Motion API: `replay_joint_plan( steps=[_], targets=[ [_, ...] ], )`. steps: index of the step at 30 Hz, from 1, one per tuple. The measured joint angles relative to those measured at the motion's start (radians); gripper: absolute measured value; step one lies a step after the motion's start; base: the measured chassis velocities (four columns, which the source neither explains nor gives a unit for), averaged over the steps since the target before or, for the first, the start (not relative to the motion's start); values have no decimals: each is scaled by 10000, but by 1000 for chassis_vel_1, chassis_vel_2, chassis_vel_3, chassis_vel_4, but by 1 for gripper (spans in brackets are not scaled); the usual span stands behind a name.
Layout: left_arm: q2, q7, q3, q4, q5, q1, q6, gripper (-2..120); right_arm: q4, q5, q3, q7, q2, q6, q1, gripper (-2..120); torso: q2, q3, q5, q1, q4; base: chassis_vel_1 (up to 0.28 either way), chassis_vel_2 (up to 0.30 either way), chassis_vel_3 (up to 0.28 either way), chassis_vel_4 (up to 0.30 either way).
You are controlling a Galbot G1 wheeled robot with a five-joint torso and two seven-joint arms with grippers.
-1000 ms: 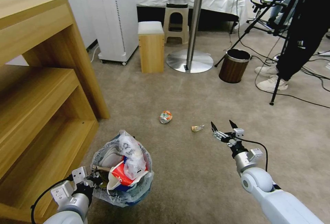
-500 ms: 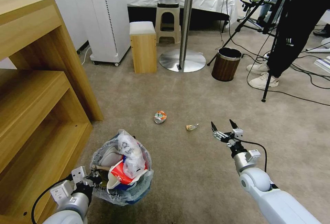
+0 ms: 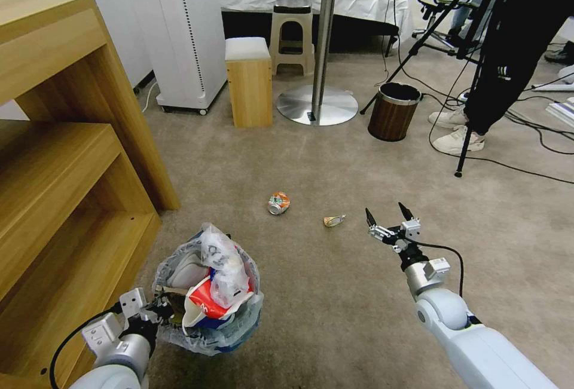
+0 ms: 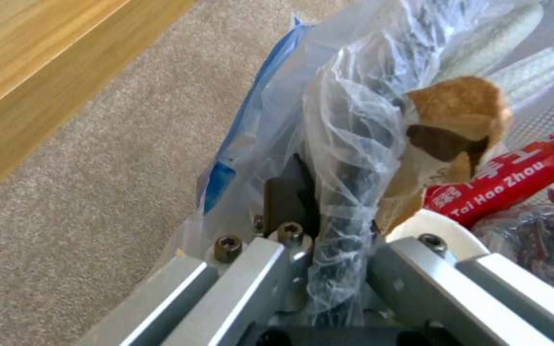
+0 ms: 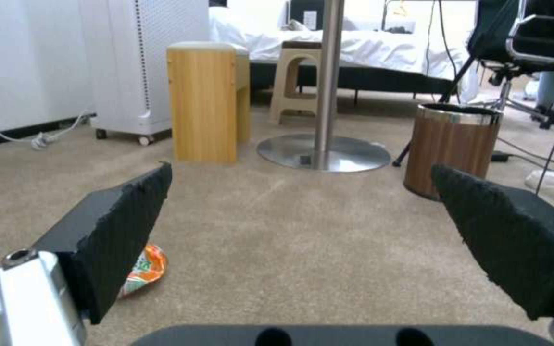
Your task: Pick up the trash bin and place the garbage on the floor into it.
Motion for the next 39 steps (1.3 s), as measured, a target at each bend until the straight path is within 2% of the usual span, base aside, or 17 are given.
replay_joint_plan(
  steps=[14,21,25,28,29,31,32,33,35,37,39],
  targets=[
    [192,-535,-96,-823,-952,59,699,0,88,-277,-12,255,-155,-75,112,100,0,0,1,0,-1,-38,33,34,-30],
    [294,-554,-81,-814,-964,99,820,0,111,-388,-71,262,-115,-62,146,100,0,0,0,0,0,-52,51,51,-51],
    [615,-573,-181,-814,-1133,154,1132,0,175,-386,-133,256,-108,-23,157,100,0,0,0,0,0,-66,53,51,-54],
    [1163,-712,-336,-943,-1620,167,1546,0,313,-349,-142,239,-128,-62,145,100,0,0,-2,0,1,-64,57,71,-56],
    [1163,-712,-336,-943,-1620,167,1546,0,313,-349,-142,239,-128,-62,145,100,0,0,-2,0,1,-64,44,86,-59],
    [2038,-1046,-534,-1064,-2462,161,1650,0,340,-341,-186,212,-129,-66,145,100,0,0,-2,0,-1,-76,34,64,-48],
    [2328,-1167,-596,-1087,-2726,177,1654,0,352,-340,-204,205,-124,-67,145,100,0,0,-2,0,-2,-85,56,54,-48],
    [2328,-1167,-596,-1087,-2726,177,1654,0,352,-340,-204,205,-124,-67,145,100,0,0,-2,0,-2,-85,56,54,-48],
    [3309,-1549,-884,-1116,-3629,359,1658,0,400,-355,-244,172,-75,-78,143,100,0,0,-1,0,-3,-55,60,61,-66],
    [3424,-1612,-922,-1124,-3784,387,1658,0,401,-358,-248,162,-71,-78,143,100,0,0,-3,0,-3,-45,65,61,-57],
    [4041,-1875,-1169,-1138,-4483,523,1664,0,409,-380,-301,112,-31,-80,142,100,-1,0,-2,0,1,-44,80,55,-74]
  ],
)
